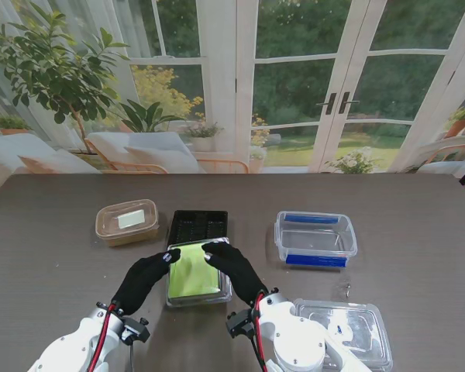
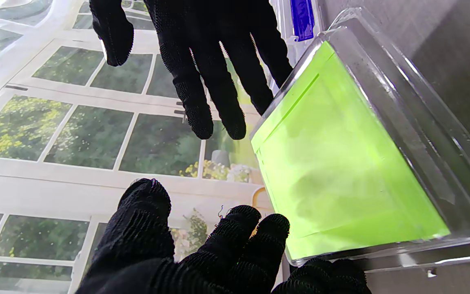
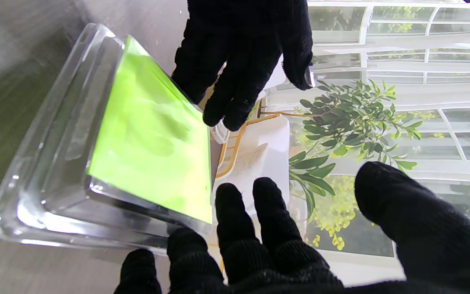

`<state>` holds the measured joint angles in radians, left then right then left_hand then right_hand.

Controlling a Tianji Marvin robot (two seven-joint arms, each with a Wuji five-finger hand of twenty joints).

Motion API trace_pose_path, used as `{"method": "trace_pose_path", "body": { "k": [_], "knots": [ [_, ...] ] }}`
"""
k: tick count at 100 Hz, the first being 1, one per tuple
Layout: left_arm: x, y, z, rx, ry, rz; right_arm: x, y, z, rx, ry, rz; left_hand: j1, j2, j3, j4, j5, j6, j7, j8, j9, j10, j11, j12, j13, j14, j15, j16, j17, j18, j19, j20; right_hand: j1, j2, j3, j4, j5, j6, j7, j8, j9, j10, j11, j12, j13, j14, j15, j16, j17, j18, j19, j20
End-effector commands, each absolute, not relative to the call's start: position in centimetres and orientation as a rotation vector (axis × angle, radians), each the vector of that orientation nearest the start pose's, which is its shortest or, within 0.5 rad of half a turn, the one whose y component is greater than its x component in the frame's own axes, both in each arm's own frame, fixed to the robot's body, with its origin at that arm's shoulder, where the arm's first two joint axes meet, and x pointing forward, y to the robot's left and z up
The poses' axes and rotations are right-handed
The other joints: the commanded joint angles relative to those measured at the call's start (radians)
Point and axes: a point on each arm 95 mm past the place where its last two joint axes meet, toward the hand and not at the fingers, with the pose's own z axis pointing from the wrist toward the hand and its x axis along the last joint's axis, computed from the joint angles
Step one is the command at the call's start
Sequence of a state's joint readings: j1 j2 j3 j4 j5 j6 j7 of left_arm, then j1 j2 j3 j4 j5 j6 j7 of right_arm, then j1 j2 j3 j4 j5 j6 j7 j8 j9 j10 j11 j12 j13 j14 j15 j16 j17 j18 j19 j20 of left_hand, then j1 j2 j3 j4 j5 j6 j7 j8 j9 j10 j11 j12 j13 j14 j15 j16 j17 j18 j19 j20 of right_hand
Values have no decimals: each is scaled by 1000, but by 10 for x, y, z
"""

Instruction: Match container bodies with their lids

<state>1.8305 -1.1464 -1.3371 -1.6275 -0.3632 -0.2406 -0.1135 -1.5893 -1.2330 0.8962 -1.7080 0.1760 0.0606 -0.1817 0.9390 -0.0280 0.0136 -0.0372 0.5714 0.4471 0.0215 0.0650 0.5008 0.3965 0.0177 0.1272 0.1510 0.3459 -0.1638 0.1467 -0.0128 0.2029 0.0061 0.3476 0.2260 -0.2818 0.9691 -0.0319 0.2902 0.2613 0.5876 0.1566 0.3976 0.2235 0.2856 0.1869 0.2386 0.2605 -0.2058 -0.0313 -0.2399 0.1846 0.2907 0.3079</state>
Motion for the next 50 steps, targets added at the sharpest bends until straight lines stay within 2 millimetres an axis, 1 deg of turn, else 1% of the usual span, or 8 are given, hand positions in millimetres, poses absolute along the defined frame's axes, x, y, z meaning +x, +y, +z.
{"method": "trace_pose_path", "body": {
  "k": [1, 32, 50],
  "knots": [
    [332, 0, -360, -2434, 488, -2400, 332, 167, -330, -2053, -665, -1849, 1, 34, -26, 25, 14, 5, -3, -3, 24, -16, 4, 9, 98, -60, 194, 56, 67, -71, 107, 41, 7, -7, -3, -30, 16, 3, -7, -8, -1, 7, -3, 2, 117, -70, 198, 76, 334, -60, 15, 44],
    [350, -1, -354, -2420, 513, -2424, 345, 167, -329, -2065, -684, -1855, 1, 34, -26, 25, 14, 2, -4, -2, 23, -17, 3, 9, 97, -62, 194, 56, 66, -72, 105, 39, 9, -8, 0, -30, 18, 2, -6, -7, 0, 7, -3, 2, 118, -70, 198, 76, 335, -60, 14, 46],
    [357, 2, -351, -2419, 516, -2416, 353, 170, -327, -2061, -690, -1861, 0, 34, -26, 25, 15, 1, -4, -2, 24, -19, 3, 9, 98, -62, 194, 56, 67, -72, 106, 38, 10, -8, 1, -31, 18, 2, -5, -6, 0, 8, -2, 3, 120, -71, 198, 76, 337, -62, 13, 47]
  ]
}}
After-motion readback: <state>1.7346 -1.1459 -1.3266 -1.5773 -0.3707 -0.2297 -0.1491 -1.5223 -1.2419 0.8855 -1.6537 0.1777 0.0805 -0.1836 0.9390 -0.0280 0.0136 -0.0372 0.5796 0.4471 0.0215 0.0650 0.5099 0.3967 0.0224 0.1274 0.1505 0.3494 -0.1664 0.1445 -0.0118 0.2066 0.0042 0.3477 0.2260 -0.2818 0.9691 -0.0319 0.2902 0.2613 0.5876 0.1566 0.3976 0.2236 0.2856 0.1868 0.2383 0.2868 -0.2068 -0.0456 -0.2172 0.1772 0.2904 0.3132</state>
